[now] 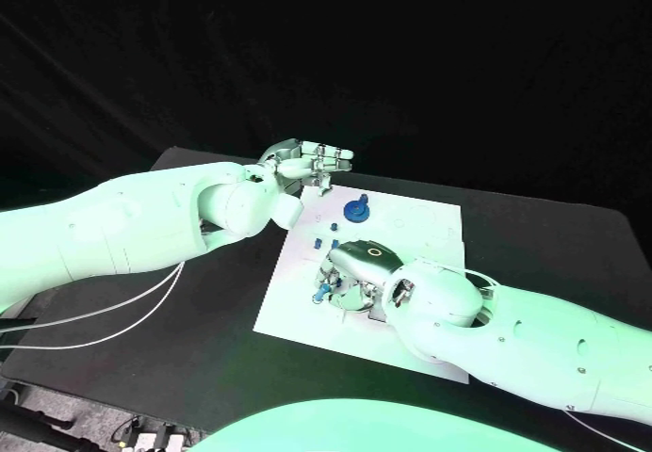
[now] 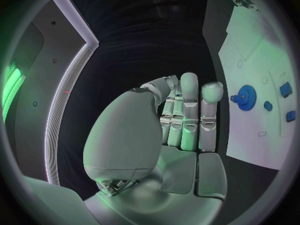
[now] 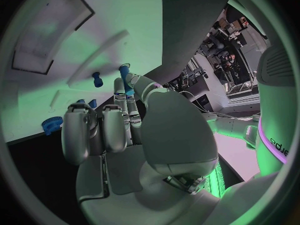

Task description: Assemble the parts on the task board

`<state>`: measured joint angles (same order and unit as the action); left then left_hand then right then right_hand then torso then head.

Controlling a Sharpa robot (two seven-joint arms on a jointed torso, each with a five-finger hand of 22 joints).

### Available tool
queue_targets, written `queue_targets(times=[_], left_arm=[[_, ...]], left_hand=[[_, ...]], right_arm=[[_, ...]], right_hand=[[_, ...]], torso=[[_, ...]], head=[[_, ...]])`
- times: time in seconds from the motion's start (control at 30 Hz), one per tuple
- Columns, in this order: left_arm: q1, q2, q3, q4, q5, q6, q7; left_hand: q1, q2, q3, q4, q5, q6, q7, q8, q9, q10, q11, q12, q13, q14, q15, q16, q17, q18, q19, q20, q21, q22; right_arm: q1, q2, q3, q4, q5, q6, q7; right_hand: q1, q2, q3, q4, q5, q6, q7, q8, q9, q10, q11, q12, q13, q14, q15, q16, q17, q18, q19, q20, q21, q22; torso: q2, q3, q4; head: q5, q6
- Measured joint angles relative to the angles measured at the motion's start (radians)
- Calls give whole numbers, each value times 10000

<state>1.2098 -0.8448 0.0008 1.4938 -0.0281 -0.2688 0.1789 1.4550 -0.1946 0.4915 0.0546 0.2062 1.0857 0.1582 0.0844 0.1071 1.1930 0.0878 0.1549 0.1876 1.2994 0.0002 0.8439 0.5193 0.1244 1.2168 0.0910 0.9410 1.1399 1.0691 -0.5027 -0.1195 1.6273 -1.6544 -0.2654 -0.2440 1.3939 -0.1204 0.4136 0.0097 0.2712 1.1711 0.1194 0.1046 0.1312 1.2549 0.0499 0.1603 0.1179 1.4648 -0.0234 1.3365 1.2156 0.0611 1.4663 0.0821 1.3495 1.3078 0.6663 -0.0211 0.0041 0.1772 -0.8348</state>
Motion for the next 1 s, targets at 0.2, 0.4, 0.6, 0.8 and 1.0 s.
queue_targets(times=[0.2, 0.4, 0.6, 0.8, 1.0], left_arm=[[0, -5, 0, -4, 8, 4, -8], [0, -12, -1, -4, 12, 8, -14], [0, -18, -1, 3, 15, 9, -18], [0, -24, -1, 8, 18, 10, -22], [0, -27, -2, 8, 20, 11, -25]], left_hand=[[39, 39, 0, 0, 0, 0, 0, 0, 0, 0, 0, 0, -1, 0, 0, 0, 1, 0, 0, 0, 0, 0], [39, 39, 0, 0, 0, 0, 0, 0, 0, 1, 0, 0, -1, 0, 0, 0, 1, 0, 0, 0, 0, 0], [39, 39, 0, 0, 0, 0, 0, 0, -8, 1, -1, 0, -1, 0, 0, 0, 1, 0, 0, 0, 0, 0], [39, 39, 0, 0, 0, 0, 0, 0, -8, 1, -1, 0, -1, 0, 0, 0, 2, -1, 0, 0, 0, 1], [39, 39, 0, 0, 0, 0, 0, 0, -7, 1, -1, 0, -1, 0, 0, 0, 2, -1, 0, 0, 0, 1]], right_arm=[[12, 31, 5, -27, -34, 67, -21], [10, 194, -64, -169, -96, 105, -41], [-35, 348, -92, -275, -184, 175, -83], [-41, 402, -107, -263, -297, 246, -111], [-43, 427, -117, -251, -386, 273, -141]], right_hand=[[0, 0, 0, 0, 1, -14, 5, -1, 0, 0, 2, 0, -1, 0, 0, 0, 0, 1, 0, 0, 0, -1], [-15, -15, -1, 0, 1, -19, 7, 32, -4, 15, 17, 2, 2, 0, 0, 0, 1, 0, 0, 0, 0, -1], [-29, -29, -1, 0, 0, -4, -13, 32, -4, 17, 19, 11, 14, 0, 0, 0, 1, 0, 0, 0, 0, -2], [-41, -41, -1, 0, -1, -8, -17, 31, -2, 36, 37, -22, 32, 0, 0, 0, 1, 0, 0, 0, 0, -3], [-41, -41, -1, 0, -2, -66, 62, -29, 2, -83, 80, -138, 25, 0, 0, 0, -33, 0, 0, 0, -50, -3]], torso=[[1, -1, 5], [3, -4, 4], [8, -3, 6], [7, -5, 6], [0, -6, 6]], head=[[-6, -14], [30, -34], [49, -36], [53, -61], [58, -86]])
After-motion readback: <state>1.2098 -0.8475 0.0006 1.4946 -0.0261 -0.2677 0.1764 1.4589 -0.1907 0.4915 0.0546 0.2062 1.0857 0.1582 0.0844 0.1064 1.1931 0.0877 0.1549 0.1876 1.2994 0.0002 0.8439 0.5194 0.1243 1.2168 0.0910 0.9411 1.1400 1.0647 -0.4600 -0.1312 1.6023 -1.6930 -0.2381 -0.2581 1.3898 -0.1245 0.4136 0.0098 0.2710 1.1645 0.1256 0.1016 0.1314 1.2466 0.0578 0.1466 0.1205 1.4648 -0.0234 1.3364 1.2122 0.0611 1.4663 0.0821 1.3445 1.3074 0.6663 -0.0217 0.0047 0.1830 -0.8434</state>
